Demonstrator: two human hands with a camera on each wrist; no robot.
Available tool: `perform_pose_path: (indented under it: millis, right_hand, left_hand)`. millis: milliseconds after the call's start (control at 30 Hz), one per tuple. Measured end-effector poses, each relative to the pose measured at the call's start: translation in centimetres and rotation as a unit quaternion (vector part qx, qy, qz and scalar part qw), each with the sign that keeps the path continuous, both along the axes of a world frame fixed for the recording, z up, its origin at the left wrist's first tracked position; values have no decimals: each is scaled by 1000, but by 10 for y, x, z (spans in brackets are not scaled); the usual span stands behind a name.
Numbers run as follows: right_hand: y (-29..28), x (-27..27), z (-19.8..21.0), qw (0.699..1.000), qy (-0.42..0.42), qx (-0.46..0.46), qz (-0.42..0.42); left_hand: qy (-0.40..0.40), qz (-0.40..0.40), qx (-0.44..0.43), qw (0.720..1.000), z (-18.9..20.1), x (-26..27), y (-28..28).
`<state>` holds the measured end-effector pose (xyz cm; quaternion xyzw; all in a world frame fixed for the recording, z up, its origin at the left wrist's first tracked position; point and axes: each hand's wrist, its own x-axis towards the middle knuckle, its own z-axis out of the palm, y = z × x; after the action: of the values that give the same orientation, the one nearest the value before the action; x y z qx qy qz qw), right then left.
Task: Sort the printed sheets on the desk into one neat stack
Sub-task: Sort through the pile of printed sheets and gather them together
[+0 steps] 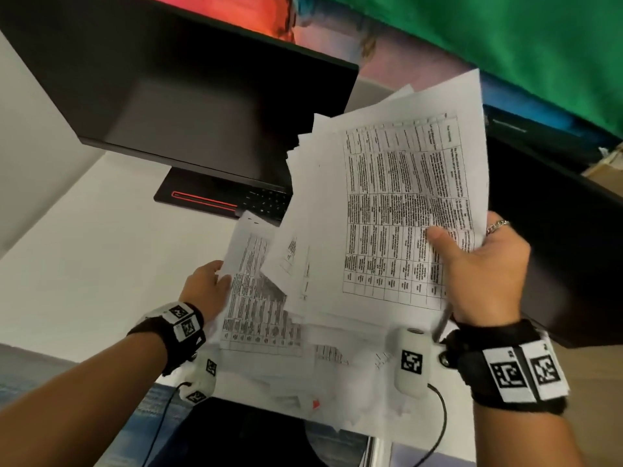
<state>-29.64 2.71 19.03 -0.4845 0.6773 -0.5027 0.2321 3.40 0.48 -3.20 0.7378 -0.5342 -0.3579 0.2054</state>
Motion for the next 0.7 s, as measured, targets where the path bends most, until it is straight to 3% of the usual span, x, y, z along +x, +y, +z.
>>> perform_pose_path:
  millis: [100, 233, 267, 367, 433, 533, 633, 700]
  right_hand:
    - [0, 10, 2, 1000, -6, -11, 18]
    - [-5, 20, -19, 997, -49, 30, 51]
    - [-6, 19, -31, 994, -73, 62, 49]
    - [-9, 9, -81, 972, -149, 177, 43]
    - [-10, 9, -111, 954, -167, 242, 52]
    - [-14, 17, -150, 936, -147, 314, 56]
    - [-14, 23, -191, 931, -65, 358, 24]
    - [-12, 23, -203, 922, -32, 384, -27]
  left_hand:
    - [13, -21, -7, 1000, 8, 1, 3]
    - [144, -10, 70, 987, 8, 0, 2]
    - [206, 13, 109, 972, 6, 1, 2]
    - [389, 91, 204, 894, 3, 10, 4]
    - [409, 132, 236, 871, 2, 11, 5]
    - [371, 136, 254, 883, 8, -4, 5]
    - [203, 44, 213, 955, 0, -16, 4]
    - [146, 16, 162, 976, -6, -18, 4]
